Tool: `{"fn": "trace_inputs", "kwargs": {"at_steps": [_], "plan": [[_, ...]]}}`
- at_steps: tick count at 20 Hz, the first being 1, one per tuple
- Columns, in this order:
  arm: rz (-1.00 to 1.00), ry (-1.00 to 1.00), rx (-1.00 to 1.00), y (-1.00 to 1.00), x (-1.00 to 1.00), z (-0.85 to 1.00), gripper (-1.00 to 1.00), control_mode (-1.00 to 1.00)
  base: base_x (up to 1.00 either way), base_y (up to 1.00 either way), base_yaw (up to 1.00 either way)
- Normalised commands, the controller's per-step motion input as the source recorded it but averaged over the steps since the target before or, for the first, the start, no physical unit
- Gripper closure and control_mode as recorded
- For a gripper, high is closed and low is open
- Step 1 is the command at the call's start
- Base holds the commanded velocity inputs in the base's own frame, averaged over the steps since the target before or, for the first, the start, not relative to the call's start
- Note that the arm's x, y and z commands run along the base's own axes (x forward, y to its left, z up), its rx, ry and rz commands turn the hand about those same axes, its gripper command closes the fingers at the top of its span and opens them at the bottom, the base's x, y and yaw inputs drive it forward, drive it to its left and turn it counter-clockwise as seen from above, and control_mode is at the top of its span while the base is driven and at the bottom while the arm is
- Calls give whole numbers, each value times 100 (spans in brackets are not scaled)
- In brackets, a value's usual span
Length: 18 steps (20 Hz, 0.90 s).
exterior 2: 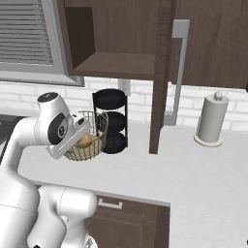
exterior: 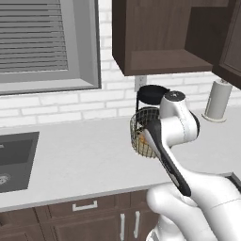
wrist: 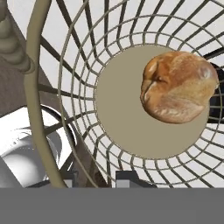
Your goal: Open the cabinet, pick up the bread from the cabinet and place it in the basket. Then move the basket to the dining counter.
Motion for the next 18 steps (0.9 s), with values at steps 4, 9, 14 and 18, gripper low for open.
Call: {"fn": "trace_inputs", "kwargs": {"at_steps": [4, 9, 14, 18], "plan": [[5, 0, 0, 1, 1, 8, 100, -100, 0, 0, 0], [0, -1, 0, 0, 0, 0, 100, -100, 0, 0, 0], [0, 0, 0, 0, 0, 0, 100, -100, 0, 0, 0], [0, 0, 0, 0, 0, 0, 100, -100, 0, 0, 0]]}}
